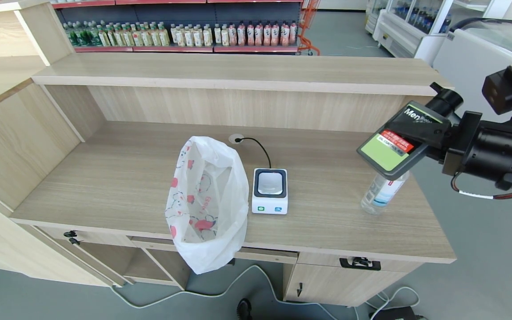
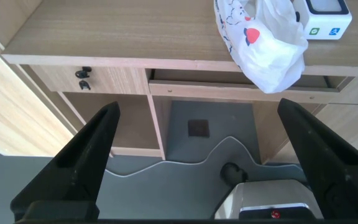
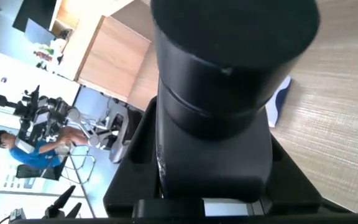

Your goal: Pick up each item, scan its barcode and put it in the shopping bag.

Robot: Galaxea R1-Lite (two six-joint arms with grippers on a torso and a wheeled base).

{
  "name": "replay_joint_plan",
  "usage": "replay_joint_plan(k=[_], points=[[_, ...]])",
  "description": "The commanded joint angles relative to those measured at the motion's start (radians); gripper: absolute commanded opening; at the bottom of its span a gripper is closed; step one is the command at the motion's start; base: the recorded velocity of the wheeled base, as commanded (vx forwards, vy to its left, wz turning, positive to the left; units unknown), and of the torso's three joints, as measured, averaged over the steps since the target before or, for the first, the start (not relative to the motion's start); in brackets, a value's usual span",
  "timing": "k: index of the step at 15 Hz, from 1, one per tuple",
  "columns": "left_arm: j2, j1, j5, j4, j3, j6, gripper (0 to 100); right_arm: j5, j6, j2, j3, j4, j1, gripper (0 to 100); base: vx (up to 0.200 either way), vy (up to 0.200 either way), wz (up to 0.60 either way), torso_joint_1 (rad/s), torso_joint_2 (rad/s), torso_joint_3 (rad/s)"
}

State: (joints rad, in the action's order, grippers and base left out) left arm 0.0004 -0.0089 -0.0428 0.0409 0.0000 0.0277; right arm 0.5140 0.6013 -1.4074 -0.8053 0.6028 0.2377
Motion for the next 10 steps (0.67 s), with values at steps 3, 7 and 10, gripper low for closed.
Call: replay_joint_plan(k=[3, 7, 10], points=[[0.000, 0.000, 0.000, 0.001, 0.000, 0.000, 100, -0.011, 0.000, 0.002, 0.000, -0.003, 0.046, 0, 0.000, 0.000, 0.00, 0.000, 0.00, 0.000], [0.000, 0.000, 0.000, -0.001, 0.000, -0.002, 100, -0.020, -0.001, -0.005, 0.003, -0.003, 0.072, 0, 0.000, 0.150, 0.00, -0.002, 0.00, 0.001], [0.000, 0.000, 0.000, -0.001, 0.000, -0.002, 100, -0.022, -0.003, -0.038, -0.014, 0.002, 0.071, 0, 0.000, 0.200, 0.00, 0.010, 0.01, 0.005]])
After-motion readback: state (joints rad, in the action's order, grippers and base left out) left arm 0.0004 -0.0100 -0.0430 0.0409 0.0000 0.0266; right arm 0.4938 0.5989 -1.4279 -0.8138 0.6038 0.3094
